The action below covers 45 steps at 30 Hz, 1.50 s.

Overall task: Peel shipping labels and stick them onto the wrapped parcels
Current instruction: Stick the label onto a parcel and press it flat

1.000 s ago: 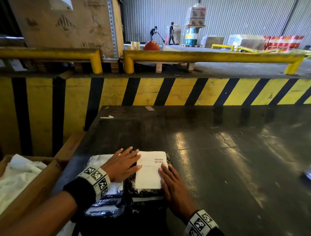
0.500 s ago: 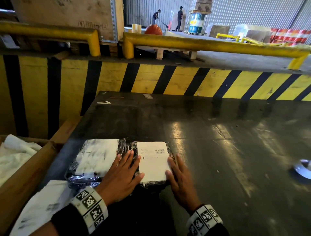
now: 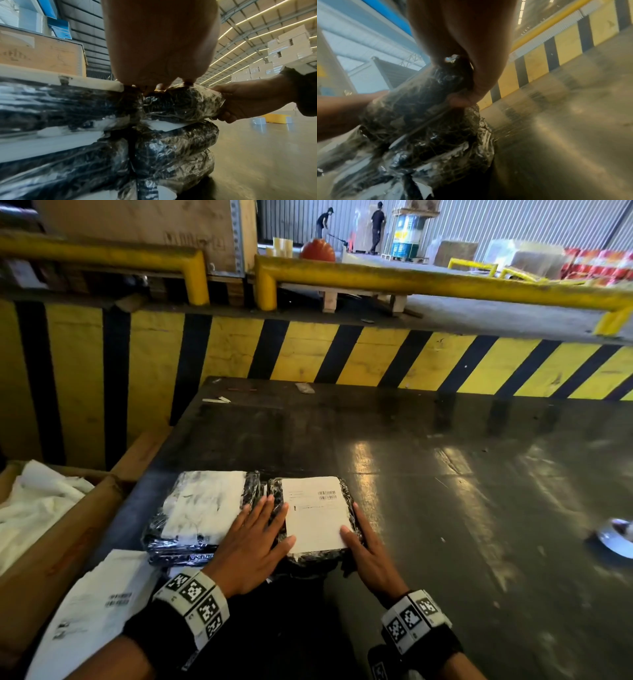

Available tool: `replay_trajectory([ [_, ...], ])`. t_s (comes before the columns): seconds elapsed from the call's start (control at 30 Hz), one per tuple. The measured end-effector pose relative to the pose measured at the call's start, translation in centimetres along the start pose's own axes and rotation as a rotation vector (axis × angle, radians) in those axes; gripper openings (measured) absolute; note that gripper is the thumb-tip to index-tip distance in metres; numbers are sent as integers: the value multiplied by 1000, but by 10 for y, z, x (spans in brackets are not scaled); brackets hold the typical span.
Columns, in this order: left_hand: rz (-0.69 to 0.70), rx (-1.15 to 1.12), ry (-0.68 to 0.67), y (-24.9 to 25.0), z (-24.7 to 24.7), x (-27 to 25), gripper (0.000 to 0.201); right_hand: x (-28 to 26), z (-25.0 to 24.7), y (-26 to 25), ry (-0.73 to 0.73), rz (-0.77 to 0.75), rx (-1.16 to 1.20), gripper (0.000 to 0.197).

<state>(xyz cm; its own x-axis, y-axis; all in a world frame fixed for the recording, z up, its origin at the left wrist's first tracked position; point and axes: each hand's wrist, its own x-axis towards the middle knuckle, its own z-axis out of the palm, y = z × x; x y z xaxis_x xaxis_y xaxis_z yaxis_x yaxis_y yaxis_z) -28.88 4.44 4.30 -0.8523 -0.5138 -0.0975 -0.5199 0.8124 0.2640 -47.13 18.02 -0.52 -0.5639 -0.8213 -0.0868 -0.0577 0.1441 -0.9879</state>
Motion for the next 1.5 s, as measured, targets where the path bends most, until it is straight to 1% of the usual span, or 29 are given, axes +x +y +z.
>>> replay_trajectory([
  [0.07, 13, -43, 49, -1, 2, -7, 109, -2, 2, 1, 13, 9, 64, 71],
  [0.13, 33, -114, 116, 0, 7, -19, 106, -7, 3, 2, 29, 16, 116, 72],
  [0.23, 55, -275, 237, 0, 21, -44, 88, -17, -1, 3, 62, 8, 170, 73],
  [0.3, 27, -352, 345, -1, 33, -69, 75, -35, -4, 4, 85, 11, 184, 76],
  [0.33, 8, -369, 396, -2, 39, -79, 73, -43, -7, 5, 90, 9, 178, 76],
  [0.4, -3, -362, 449, -1, 53, -95, 74, -65, -13, 4, 96, 8, 162, 70],
  [0.43, 1, -352, 446, 3, 61, -103, 75, -79, -17, 3, 103, 13, 160, 63],
  [0.47, 2, -343, 437, 5, 70, -107, 76, -91, -22, 2, 112, 16, 158, 57],
  [0.53, -7, -304, 337, 13, 89, -114, 86, -118, -33, 4, 140, 36, 155, 52],
  [0.6, -54, -246, 119, 24, 111, -119, 98, -145, -49, 8, 186, 43, 144, 50],
  [0.63, -86, -210, 3, 30, 120, -120, 96, -155, -57, 10, 216, 47, 132, 50],
  [0.7, -127, -120, -236, 50, 138, -122, 77, -180, -80, 15, 270, 63, 98, 49],
  [0.73, -144, -85, -314, 60, 144, -124, 70, -190, -91, 19, 286, 78, 78, 48],
  [0.77, -163, -58, -353, 72, 151, -124, 69, -201, -104, 22, 290, 89, 66, 47],
  [0.87, -226, -3, -323, 97, 163, -117, 72, -223, -139, 39, 308, 116, 44, 49],
  [0.97, -173, 3, -321, 130, 170, -104, 71, -236, -178, 57, 285, 166, 42, 51],
  [1.07, -127, 0, -345, 177, 178, -84, 70, -243, -216, 67, 288, 183, 35, 52],
  [1.13, -128, 3, -381, 208, 186, -74, 71, -245, -239, 76, 257, 191, 28, 53],
  [1.2, -160, 28, -402, 228, 194, -70, 75, -246, -255, 85, 207, 198, 4, 53],
  [1.33, -204, 94, -393, 235, 203, -73, 82, -240, -269, 104, 103, 234, -99, 57],
  [1.5, -227, 71, -407, 235, 203, -75, 83, -234, -280, 110, -31, 259, -393, 64],
])
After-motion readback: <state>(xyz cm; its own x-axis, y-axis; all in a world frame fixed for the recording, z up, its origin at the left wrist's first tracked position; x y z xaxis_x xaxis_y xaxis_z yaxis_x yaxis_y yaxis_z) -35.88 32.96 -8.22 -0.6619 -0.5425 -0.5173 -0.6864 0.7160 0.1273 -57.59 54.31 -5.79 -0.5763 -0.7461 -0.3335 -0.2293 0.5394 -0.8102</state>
